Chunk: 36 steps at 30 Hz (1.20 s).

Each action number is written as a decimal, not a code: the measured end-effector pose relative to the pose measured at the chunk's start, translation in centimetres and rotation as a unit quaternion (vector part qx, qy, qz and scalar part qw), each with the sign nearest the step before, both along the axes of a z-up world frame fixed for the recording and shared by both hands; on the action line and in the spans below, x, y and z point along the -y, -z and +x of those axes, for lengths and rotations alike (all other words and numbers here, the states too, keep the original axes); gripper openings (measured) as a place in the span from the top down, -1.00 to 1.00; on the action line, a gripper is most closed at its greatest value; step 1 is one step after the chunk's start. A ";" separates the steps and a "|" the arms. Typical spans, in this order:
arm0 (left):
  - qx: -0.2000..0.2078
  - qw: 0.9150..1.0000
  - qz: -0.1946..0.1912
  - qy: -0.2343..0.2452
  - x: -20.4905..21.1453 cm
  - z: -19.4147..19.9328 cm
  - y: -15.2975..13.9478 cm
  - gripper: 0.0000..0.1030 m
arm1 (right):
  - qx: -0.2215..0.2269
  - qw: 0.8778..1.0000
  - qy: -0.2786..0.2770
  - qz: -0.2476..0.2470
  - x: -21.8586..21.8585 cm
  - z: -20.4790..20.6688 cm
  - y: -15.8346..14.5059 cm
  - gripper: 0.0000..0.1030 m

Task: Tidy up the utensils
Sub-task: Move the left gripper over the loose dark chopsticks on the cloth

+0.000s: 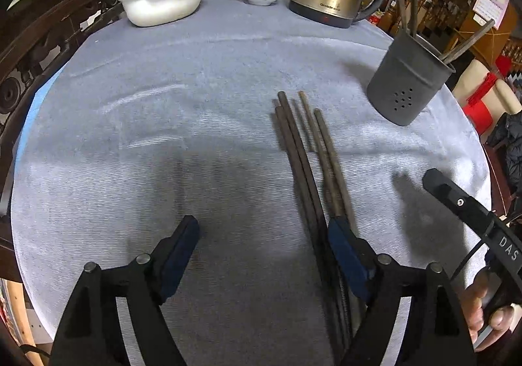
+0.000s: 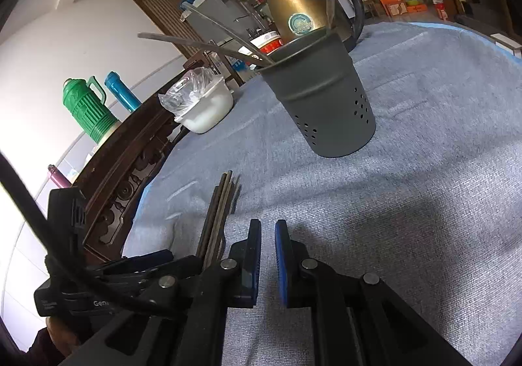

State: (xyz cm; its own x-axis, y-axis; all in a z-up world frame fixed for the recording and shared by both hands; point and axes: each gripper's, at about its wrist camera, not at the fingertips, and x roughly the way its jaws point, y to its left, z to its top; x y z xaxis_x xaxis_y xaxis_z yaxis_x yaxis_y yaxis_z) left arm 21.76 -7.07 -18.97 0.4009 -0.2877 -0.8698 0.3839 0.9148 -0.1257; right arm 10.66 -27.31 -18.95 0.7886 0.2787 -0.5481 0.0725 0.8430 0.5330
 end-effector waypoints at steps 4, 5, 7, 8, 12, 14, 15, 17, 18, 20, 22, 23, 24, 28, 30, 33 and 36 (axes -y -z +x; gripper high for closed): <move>-0.008 1.000 -0.001 -0.018 -2.3 0.7 -0.1 -0.62 | 0.003 1.000 -0.002 0.002 0.0 -0.1 -0.1 0.77; -0.012 0.999 0.000 -0.035 -3.5 1.3 -0.1 -0.62 | 0.003 1.000 -0.002 0.003 0.0 -0.1 0.0 0.77; -0.014 0.998 0.000 -0.054 -4.9 1.9 0.0 -0.59 | 0.002 1.000 -0.003 0.004 0.0 -0.1 0.0 0.77; -0.017 0.998 -0.001 -0.062 -5.6 2.2 0.0 -0.59 | 0.003 1.000 -0.003 0.005 0.0 -0.1 0.0 0.77; -0.025 0.995 -0.018 -0.093 -7.1 2.6 -0.6 -0.59 | 0.004 1.000 -0.005 0.008 0.2 0.0 0.1 0.77; -0.021 0.996 -0.021 -0.082 -6.7 2.0 -1.0 -0.59 | 0.003 1.000 -0.006 0.008 0.2 0.0 0.1 0.77; -0.015 0.997 -0.020 -0.072 -6.1 1.7 -1.3 -0.59 | 0.003 1.000 -0.006 0.009 0.2 0.0 0.1 0.77; -0.007 0.998 -0.018 -0.054 -4.9 1.3 -1.5 -0.59 | 0.003 1.000 -0.005 0.010 0.2 0.0 0.1 0.77; -0.007 0.999 -0.019 -0.048 -4.4 1.2 -1.5 -0.59 | 0.003 1.000 -0.005 0.010 0.2 0.0 0.1 0.77; -0.007 0.999 -0.021 -0.039 -3.4 0.8 -1.6 -0.59 | 0.003 1.000 -0.005 0.010 0.2 0.0 0.1 0.77; -0.007 0.999 -0.020 -0.033 -2.8 0.6 -1.5 -0.59 | 0.005 1.000 -0.007 0.011 0.2 0.0 0.1 0.77; -0.007 0.999 -0.018 -0.032 -2.5 0.5 -1.4 -0.59 | 0.006 1.000 -0.007 0.011 0.2 0.0 0.1 0.77; -0.007 0.999 -0.018 -0.032 -2.4 0.6 -1.4 -0.59 | 0.007 1.000 -0.008 0.011 0.2 0.0 0.1 0.77; -0.012 0.999 -0.016 -0.032 -0.8 1.6 -0.9 -0.59 | 0.010 1.000 -0.010 0.013 0.2 -0.2 0.1 0.77; -0.014 0.999 -0.012 -0.032 -1.4 1.3 -0.7 -0.59 | 0.012 1.000 -0.010 0.014 0.1 -0.2 0.0 0.77; -0.014 0.999 -0.005 -0.031 -0.5 1.8 -0.3 -0.59 | 0.011 1.000 -0.011 0.014 0.1 -0.2 0.0 0.77; -0.018 0.999 0.004 -0.037 -0.4 2.2 -0.1 -0.59 | 0.010 1.000 -0.011 0.015 0.2 -0.2 0.0 0.77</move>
State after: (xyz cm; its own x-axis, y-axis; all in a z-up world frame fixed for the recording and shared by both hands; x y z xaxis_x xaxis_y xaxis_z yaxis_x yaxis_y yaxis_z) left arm 23.97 -6.63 -18.85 0.3887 -0.2510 -0.8865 0.3104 0.9416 -0.1305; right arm 10.47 -27.46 -18.98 0.7925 0.3122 -0.5238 0.0430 0.8282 0.5588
